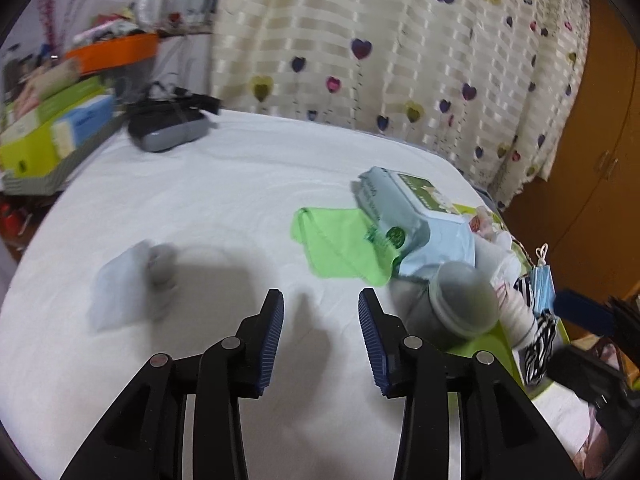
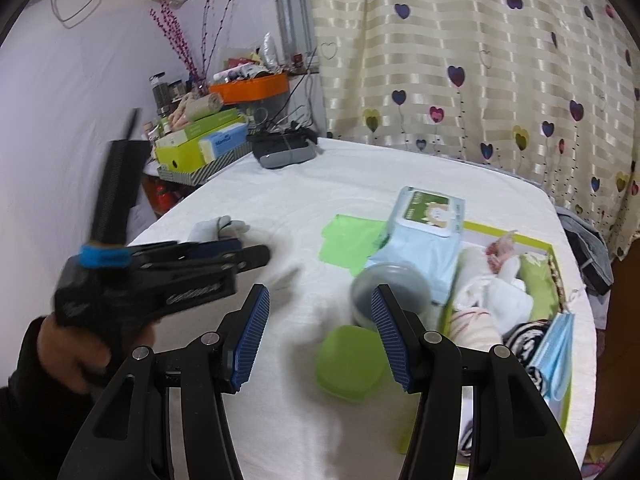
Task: Organize soft objects
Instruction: 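Move both grippers away from the box toward the green cloth, then grasp the light green cloth with the left gripper, then grasp the grey glove with the right gripper while the left holds the green cloth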
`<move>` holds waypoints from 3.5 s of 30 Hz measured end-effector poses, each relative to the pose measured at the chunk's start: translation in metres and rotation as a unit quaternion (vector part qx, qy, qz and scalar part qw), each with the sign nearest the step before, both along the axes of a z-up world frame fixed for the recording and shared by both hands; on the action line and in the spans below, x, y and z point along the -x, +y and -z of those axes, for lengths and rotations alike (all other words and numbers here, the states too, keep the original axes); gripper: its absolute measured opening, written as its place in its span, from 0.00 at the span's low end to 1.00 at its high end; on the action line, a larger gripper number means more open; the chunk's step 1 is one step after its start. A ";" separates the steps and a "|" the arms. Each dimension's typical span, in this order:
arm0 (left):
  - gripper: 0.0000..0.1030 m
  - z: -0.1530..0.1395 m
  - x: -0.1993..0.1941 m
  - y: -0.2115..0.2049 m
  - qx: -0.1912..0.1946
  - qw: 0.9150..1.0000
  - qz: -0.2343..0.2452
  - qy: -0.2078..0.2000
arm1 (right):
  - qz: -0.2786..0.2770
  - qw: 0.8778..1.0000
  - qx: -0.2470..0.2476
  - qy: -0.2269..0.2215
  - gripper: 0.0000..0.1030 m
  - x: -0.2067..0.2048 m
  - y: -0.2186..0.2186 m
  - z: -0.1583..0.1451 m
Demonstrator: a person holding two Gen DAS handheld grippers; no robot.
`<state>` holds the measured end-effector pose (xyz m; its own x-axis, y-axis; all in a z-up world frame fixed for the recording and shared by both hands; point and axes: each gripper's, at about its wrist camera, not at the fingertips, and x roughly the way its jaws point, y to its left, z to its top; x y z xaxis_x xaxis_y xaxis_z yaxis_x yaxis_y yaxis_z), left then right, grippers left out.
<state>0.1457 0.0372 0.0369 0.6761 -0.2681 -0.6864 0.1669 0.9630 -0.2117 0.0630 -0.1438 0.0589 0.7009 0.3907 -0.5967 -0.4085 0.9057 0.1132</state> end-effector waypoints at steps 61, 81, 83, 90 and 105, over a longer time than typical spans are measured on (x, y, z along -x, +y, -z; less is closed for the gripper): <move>0.03 -0.023 0.008 0.030 -0.007 0.998 -0.017 -0.062 | 0.006 1.000 -0.025 -0.001 0.53 -0.013 -0.015 -0.006; 0.03 -0.016 0.080 0.159 0.001 0.985 -0.153 -0.074 | -0.092 0.991 -0.052 0.086 0.53 -0.079 0.117 0.037; 0.03 -0.013 0.082 0.169 0.002 0.984 -0.161 -0.073 | -0.098 0.990 -0.052 0.088 0.53 -0.085 0.130 0.040; 0.03 -0.005 0.088 0.192 0.009 0.982 -0.177 -0.068 | -0.108 0.986 -0.061 0.113 0.53 -0.112 0.176 0.053; 0.03 0.000 0.092 0.210 0.022 0.980 -0.187 -0.067 | -0.091 0.990 0.025 0.105 0.47 -0.120 0.223 0.075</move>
<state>0.0537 0.2468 0.0365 0.8160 -0.0109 -0.5779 -0.1670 0.9527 -0.2539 0.1833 0.0792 -0.0158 0.4799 0.4653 -0.7437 -0.5380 0.8257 0.1695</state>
